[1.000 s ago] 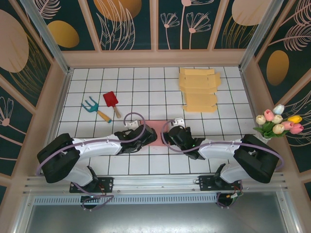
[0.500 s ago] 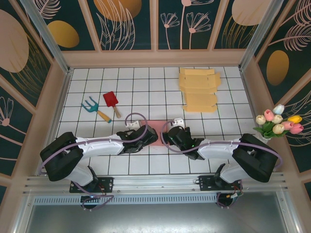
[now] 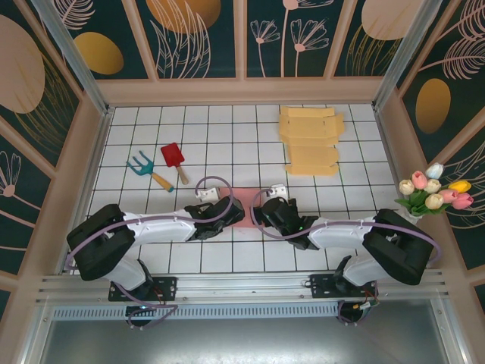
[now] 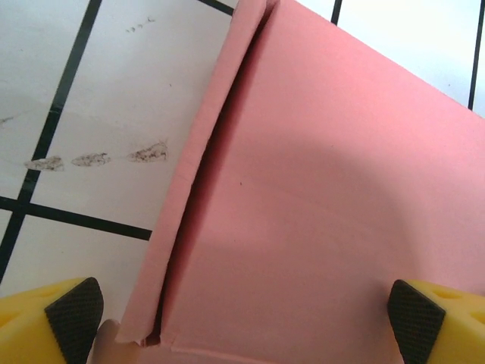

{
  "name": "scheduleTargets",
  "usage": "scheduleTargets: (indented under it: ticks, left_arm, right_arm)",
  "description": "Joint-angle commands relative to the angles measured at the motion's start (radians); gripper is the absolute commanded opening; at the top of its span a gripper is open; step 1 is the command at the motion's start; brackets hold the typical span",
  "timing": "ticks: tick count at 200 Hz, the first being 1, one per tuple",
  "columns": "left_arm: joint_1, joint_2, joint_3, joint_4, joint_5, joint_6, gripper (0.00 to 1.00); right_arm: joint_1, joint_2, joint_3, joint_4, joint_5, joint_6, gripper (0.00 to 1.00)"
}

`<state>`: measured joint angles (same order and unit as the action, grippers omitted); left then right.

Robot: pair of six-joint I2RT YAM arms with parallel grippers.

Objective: Fold the paper box

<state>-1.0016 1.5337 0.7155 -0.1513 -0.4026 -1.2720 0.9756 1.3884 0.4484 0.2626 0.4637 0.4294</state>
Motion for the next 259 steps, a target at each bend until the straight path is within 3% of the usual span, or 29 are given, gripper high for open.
scheduleTargets:
  ticks: [1,164,244,259]
  left_arm:
    - [-0.004,0.01,0.01,0.024,-0.044,0.002,0.98]
    - [-0.004,0.063,0.004,0.082,-0.014,0.001,0.91]
    - [-0.004,0.066,-0.005,0.085,-0.018,0.003,0.91]
    - [-0.003,0.066,-0.005,0.088,-0.018,0.004,0.91]
  right_arm:
    - [0.011,0.0,-0.026,-0.051,-0.002,0.004,0.99]
    - [0.028,-0.011,-0.032,-0.065,0.012,0.016,0.99]
    - [0.08,-0.163,-0.041,-0.143,0.052,0.067,0.99]
    - [0.092,-0.213,-0.052,-0.153,0.044,0.098,0.92]
